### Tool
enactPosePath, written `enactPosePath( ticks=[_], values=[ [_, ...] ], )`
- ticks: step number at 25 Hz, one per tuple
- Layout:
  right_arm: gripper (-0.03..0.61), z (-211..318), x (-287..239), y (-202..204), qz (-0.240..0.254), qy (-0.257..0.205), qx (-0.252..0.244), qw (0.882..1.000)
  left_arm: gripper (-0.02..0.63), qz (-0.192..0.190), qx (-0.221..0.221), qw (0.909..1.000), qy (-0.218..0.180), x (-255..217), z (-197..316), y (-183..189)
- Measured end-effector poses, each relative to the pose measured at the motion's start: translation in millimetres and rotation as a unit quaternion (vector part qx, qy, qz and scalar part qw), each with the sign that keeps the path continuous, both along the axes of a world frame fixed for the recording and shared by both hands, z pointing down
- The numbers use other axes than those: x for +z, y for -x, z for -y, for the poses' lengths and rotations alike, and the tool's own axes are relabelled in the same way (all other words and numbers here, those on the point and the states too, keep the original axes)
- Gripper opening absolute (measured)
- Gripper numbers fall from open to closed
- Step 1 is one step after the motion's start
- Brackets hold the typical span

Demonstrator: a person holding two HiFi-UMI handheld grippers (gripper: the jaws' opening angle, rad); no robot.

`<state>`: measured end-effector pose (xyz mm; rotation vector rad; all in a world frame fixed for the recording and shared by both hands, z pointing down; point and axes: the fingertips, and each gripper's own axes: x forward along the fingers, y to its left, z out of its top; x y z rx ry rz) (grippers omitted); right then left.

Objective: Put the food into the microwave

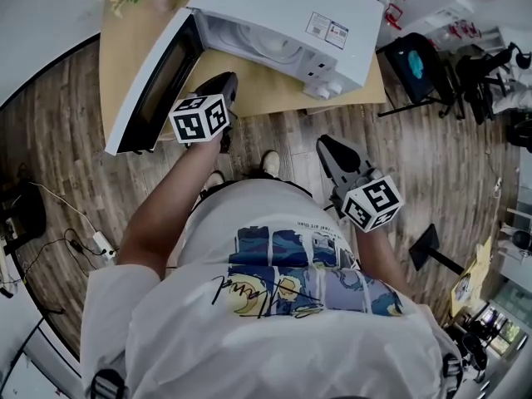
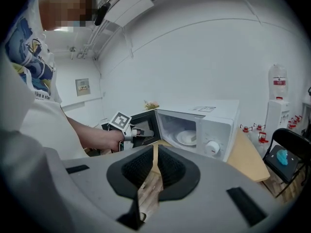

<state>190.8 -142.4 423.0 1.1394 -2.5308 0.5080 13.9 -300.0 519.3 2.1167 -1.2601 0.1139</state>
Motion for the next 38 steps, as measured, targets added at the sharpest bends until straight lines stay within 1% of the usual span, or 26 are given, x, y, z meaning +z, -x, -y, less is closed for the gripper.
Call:
enactPosePath(
  ticks=[4, 6, 10, 14, 17, 21, 24, 28, 38],
  values=[
    [0.026, -17, -2, 25, -0.001, -0.004, 0.005, 1.000, 0.011, -0.002, 0.044, 0.9989, -0.018, -16, -30, 9],
    [0.023, -26, -4, 34, -0.002, -0.006, 0.013, 1.000, 0.009, -0.002, 0.066, 0.9975, -0.026, -23, -46, 13],
    [0.018, -44, -6, 47, -0.002, -0.009, 0.031, 0.999, 0.008, -0.017, 0.110, 0.9932, -0.032, -36, -76, 19],
    [0.014, -61, -3, 62, -0.002, -0.008, 0.047, 0.999, 0.008, -0.018, 0.159, 0.9862, -0.043, -48, -105, 24],
    [0.012, -72, 0, 75, 0.001, -0.007, 0.058, 0.998, 0.008, -0.023, 0.197, 0.9790, -0.047, -57, -127, 29],
    [0.009, -84, 2, 94, -0.001, -0.011, 0.064, 0.998, 0.008, -0.002, 0.243, 0.9681, -0.062, -64, -154, 40],
    [0.009, -89, 1, 105, -0.004, -0.014, 0.066, 0.998, 0.008, 0.003, 0.257, 0.9640, -0.069, -67, -166, 51],
    [0.008, -90, 0, 116, -0.009, -0.019, 0.069, 0.997, 0.008, 0.007, 0.267, 0.9608, -0.076, -70, -174, 63],
    [0.008, -90, 0, 139, -0.022, -0.019, 0.055, 0.998, 0.008, -0.003, 0.262, 0.9613, -0.086, -76, -175, 82]
  ],
)
